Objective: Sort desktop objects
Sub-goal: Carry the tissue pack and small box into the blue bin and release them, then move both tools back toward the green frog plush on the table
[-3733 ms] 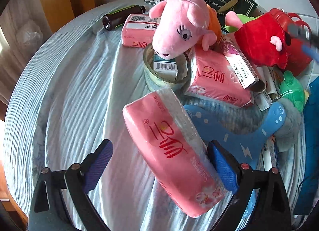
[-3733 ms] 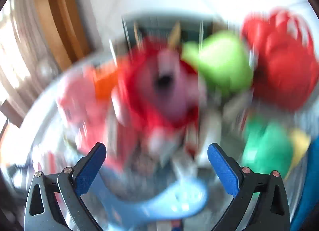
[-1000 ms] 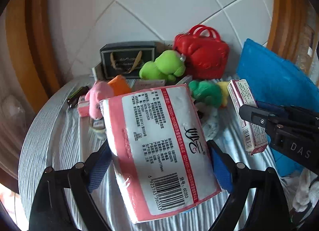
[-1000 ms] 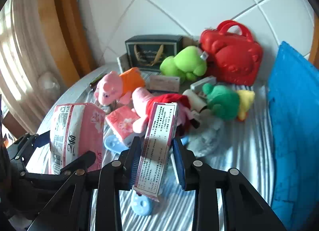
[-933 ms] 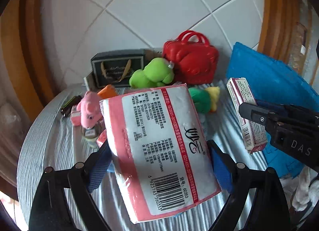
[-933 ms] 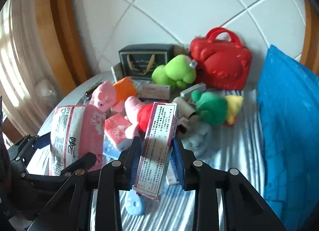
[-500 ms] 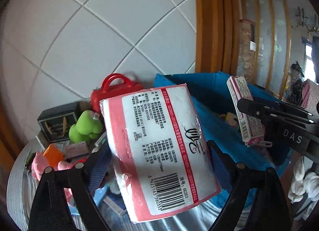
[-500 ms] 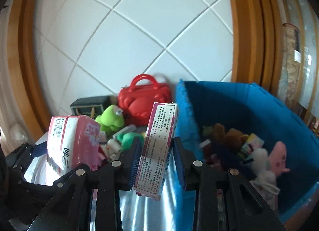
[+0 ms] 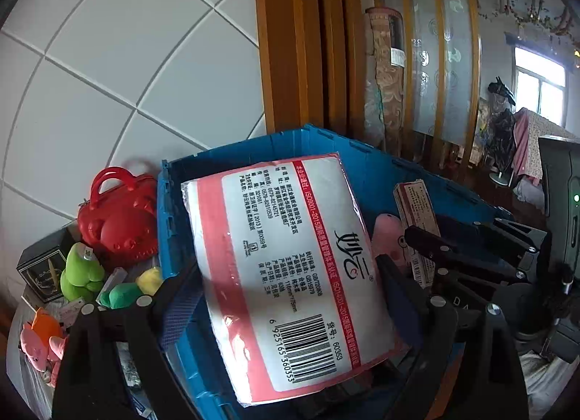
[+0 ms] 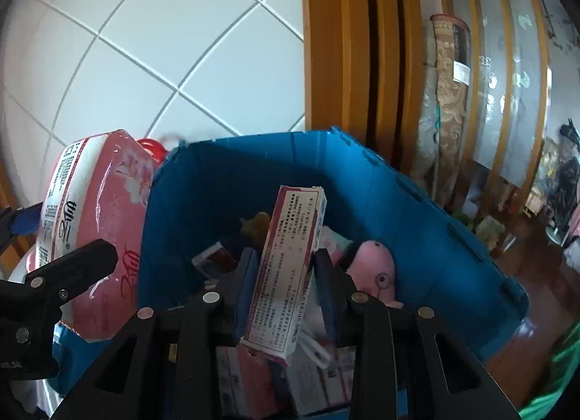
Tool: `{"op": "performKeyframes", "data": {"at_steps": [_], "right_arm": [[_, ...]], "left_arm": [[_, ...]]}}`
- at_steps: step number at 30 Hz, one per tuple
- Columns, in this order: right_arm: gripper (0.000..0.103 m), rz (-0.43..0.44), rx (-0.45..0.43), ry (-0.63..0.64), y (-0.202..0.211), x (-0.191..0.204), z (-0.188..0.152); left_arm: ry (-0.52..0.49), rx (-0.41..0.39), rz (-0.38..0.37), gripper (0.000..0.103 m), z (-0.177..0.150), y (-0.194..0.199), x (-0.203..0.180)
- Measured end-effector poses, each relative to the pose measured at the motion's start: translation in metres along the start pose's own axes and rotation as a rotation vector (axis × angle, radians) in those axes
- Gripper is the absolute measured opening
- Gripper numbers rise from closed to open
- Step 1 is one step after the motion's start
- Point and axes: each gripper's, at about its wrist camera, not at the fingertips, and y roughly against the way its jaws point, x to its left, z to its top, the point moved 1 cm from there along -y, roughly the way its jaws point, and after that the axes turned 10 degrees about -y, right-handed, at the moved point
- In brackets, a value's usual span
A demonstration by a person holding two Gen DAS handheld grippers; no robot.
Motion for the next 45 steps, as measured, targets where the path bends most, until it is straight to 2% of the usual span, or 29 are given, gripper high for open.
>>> {"op": "performKeyframes", "data": {"at_steps": [7, 15, 17, 19, 21, 23, 25, 29, 33, 40, 45], "right_arm": [[0.032, -0.057, 0.035, 0.016, -0.021, -0.035, -0.003], [0.035, -0.062, 0.049, -0.014, -0.029, -0.058, -0.005], [0.046, -0.065, 0.047, -0.027, -0.028, -0.061, -0.006], [0.075, -0.072, 0.038, -0.043, -0.026, -0.065, -0.005], [0.088, -0.071, 0.025, -0.059, -0.02, -0.067, -0.004], [0.093, -0.066, 0.011, -0.066, -0.013, -0.065, -0.002], [0.103, -0.06, -0.006, -0.07, -0.005, -0.059, 0.0], [0.103, -0.032, -0.04, -0.063, 0.014, -0.033, 0.003], [0.103, 0.006, -0.081, -0.037, 0.034, 0.016, 0.003], [0.103, 0.113, -0.121, 0.029, 0.059, 0.129, 0.0], [0.103, 0.186, -0.103, 0.084, 0.058, 0.214, -0.011]], "left_arm": [[-0.01, 0.06, 0.039, 0.094, 0.003, -0.02, -0.02], [-0.003, 0.097, 0.078, 0.095, 0.001, -0.027, -0.023], [-0.011, 0.083, 0.085, 0.095, 0.002, -0.022, -0.023], [-0.024, 0.062, 0.078, 0.095, 0.003, -0.014, -0.025], [-0.027, 0.035, 0.077, 0.095, 0.002, -0.004, -0.022], [-0.019, 0.006, 0.08, 0.095, 0.0, 0.007, -0.015], [-0.001, -0.026, 0.092, 0.095, -0.005, 0.02, -0.001], [0.034, -0.076, 0.124, 0.095, -0.02, 0.045, 0.035], [0.092, -0.089, 0.162, 0.095, -0.046, 0.068, 0.087], [0.189, -0.039, 0.216, 0.095, -0.105, 0.096, 0.179], [0.24, 0.003, 0.234, 0.095, -0.149, 0.108, 0.232]]}}
